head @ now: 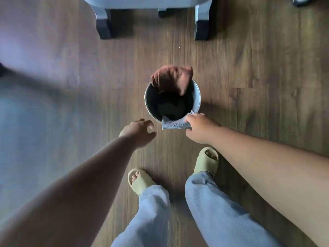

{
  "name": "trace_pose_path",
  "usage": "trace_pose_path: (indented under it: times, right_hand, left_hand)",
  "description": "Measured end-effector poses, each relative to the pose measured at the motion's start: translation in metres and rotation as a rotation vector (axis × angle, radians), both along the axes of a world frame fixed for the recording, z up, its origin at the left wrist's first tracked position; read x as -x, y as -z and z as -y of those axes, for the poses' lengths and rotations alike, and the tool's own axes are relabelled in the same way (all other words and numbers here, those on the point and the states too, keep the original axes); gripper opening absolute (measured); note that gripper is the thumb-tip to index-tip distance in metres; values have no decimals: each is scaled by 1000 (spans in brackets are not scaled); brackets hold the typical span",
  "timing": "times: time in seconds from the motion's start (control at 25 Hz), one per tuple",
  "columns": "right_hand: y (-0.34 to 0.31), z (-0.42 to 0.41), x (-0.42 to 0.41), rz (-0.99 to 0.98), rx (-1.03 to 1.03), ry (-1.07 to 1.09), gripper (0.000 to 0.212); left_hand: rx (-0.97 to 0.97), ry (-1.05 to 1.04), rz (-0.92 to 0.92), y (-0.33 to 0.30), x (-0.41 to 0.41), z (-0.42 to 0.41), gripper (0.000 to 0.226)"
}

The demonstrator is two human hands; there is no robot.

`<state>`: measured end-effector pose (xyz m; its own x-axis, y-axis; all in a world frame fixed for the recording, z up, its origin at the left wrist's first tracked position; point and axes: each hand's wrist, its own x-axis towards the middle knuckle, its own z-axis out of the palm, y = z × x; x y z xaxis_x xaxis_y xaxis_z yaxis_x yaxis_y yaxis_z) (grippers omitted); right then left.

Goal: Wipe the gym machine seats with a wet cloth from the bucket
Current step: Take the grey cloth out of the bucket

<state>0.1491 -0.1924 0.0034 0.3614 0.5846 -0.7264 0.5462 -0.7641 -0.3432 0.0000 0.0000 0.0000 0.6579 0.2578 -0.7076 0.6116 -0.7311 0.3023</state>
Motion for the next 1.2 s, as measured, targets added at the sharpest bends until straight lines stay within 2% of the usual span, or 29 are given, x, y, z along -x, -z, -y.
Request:
trace_pose_path:
  times: [0.12,0.2,0.32,0.56,0.76,0.96,1.12,1.2]
  right_hand:
    - [53,-13,-1,123,26,-89,27]
    - [83,-19,0,181,94,-182,39]
    - [115,-21,3,164,208,-325,60]
    - [133,-19,-2,189,87,-382,37]
    - [136,-10,-9,195,-6,-407,36]
    - [110,-4,-12,214,-105,-347,25]
    - [45,-6,-21,244,-112,-339,25]
    - [3,-6,-27,204,-97,-253,25]
  left_hand:
    - [-159,109,53,46,-6,3,54]
    - [-204,136,86,70,-5,8,65]
    - [-189,133,78,98,0,15,67]
    - [-165,105,125,116,4,24,68]
    - [-179,123,97,118,3,23,73]
    - [-156,162,62,104,2,15,74]
    - [-111,128,55,49,-9,14,69]
    - [-73,125,70,7,-20,15,64]
